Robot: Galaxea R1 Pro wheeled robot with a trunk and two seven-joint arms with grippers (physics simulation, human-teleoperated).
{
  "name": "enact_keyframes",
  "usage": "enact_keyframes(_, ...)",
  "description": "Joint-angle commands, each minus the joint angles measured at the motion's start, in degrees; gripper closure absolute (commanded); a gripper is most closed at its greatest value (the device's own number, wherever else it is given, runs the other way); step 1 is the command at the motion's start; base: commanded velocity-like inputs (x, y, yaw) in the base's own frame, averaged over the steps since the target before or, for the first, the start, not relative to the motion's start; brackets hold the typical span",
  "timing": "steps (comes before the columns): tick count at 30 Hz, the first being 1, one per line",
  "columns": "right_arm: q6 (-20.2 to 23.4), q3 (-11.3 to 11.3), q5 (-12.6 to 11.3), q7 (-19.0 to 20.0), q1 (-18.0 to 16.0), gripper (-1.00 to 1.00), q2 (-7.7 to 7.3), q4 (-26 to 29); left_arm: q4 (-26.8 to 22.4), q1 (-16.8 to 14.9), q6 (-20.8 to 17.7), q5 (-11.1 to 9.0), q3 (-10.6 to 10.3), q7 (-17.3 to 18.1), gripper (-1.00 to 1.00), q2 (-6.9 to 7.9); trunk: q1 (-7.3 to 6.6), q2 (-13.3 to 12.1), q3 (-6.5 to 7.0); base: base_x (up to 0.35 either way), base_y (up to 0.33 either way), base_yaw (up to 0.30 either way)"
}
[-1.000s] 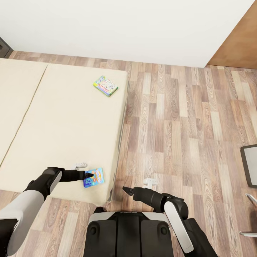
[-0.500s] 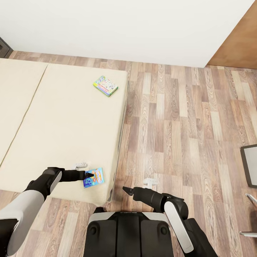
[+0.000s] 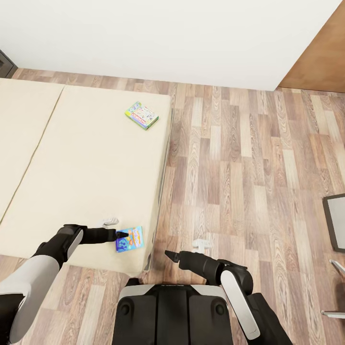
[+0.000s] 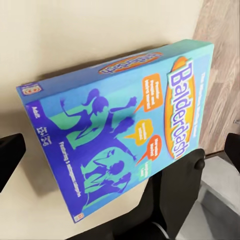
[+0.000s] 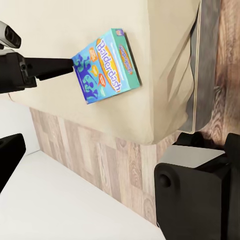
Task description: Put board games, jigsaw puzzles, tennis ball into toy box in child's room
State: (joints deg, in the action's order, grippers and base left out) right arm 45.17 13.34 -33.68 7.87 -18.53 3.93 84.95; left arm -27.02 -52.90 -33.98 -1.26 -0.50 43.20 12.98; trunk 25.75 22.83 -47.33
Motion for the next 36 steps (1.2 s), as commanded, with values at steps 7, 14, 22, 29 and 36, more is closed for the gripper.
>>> enact_keyframes(7,0.3,-0.1,0.3,0.3,0.0,-1.00,0.02,0.0,0.0,0.0,-0.4,-0.1,0.0,0.5,-1.00,0.03,0.03,0.1,-0.06,0.000,0.000,0.000)
enact_keyframes(14,0.3,-0.1,0.3,0.3,0.0,-1.00,0.02,0.0,0.0,0.0,-0.4,-0.2,0.0,0.6,-1.00,0.03,0.03,0.1,-0.06,0.000,0.000,0.000)
enact_keyframes(22,0.3,-0.1,0.3,0.3,0.0,-1.00,0.02,0.0,0.0,0.0,-0.4,-0.2,0.0,0.6,-1.00,-0.02,0.03,0.1,-0.06,0.000,0.000,0.000)
enact_keyframes(29,0.3,-0.1,0.3,0.3,0.0,-1.00,0.02,0.0,-0.1,0.0,-0.4,-0.4,0.0,1.1,-1.00,-0.35,0.03,0.1,-0.06,0.000,0.000,0.000)
enact_keyframes(36,0.3,-0.1,0.3,0.3,0.0,-1.00,0.02,0.0,-0.1,0.0,-0.3,-0.4,0.0,1.9,-1.00,-1.09,0.03,0.1,-0.06,0.000,0.000,0.000)
